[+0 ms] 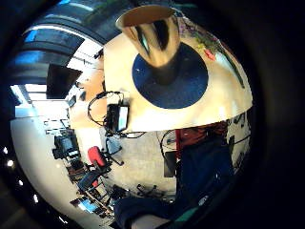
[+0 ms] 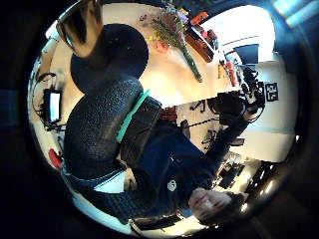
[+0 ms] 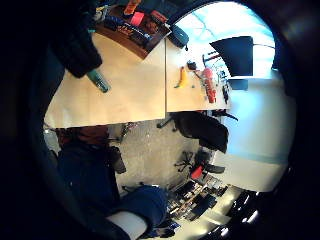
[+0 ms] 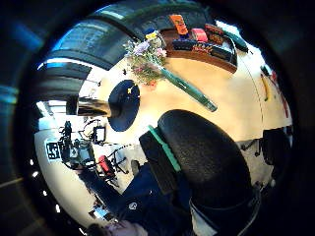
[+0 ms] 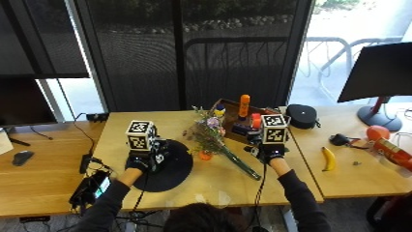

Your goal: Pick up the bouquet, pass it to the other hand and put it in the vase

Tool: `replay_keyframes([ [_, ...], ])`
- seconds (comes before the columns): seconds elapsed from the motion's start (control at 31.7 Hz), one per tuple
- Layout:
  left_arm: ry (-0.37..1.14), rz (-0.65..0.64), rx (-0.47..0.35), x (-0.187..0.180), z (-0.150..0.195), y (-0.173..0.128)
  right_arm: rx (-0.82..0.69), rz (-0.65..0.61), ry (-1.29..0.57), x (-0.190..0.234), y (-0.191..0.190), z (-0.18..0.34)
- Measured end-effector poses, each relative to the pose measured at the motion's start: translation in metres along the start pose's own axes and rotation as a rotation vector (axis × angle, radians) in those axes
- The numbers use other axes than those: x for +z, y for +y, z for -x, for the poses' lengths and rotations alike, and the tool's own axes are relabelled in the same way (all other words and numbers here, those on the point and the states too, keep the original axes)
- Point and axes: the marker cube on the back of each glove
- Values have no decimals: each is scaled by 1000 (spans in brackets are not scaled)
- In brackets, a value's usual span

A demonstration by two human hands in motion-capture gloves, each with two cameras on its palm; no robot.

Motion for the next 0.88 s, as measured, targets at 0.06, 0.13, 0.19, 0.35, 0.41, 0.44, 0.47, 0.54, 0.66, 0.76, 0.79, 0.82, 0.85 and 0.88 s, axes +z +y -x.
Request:
replay_keyframes([
  [0.06, 0, -4, -4, 0, 1, 1, -5, -6, -2, 0, 0, 2],
  [0.13, -2, -3, -9, 0, 3, 3, -12, -7, 1, -1, -2, 4],
  [0.19, -6, 6, -16, -1, 5, 6, -18, -2, 11, -3, -3, 8],
  [0.35, 1, -3, -23, -3, 9, 7, -34, -12, 9, -13, -4, 18],
  [0.41, 11, -12, -15, -4, 8, 7, -39, -18, -5, -17, -5, 21],
  [0.44, 15, -17, -10, -5, 7, 8, -40, -18, -14, -18, -5, 22],
  [0.47, 16, -23, -5, -5, 6, 9, -39, -17, -25, -19, -6, 23],
  [0.54, 12, -31, 3, -6, 4, 13, -32, -6, -53, -18, -9, 24],
  [0.66, -5, -31, 8, -4, 2, 21, 5, 33, -86, -16, -17, 22],
  [0.76, -6, -33, 15, -3, -1, 23, 43, 48, -105, -18, -20, 16],
  [0.79, -6, -34, 19, -3, -1, 23, 56, 49, -112, -19, -21, 14],
  [0.82, -7, -36, 22, -4, -2, 24, 71, 48, -119, -22, -21, 12],
  [0.85, -7, -40, 25, -5, -3, 24, 85, 45, -127, -24, -22, 9],
  [0.88, -6, -44, 29, -6, -4, 24, 100, 43, -135, -26, -24, 7],
])
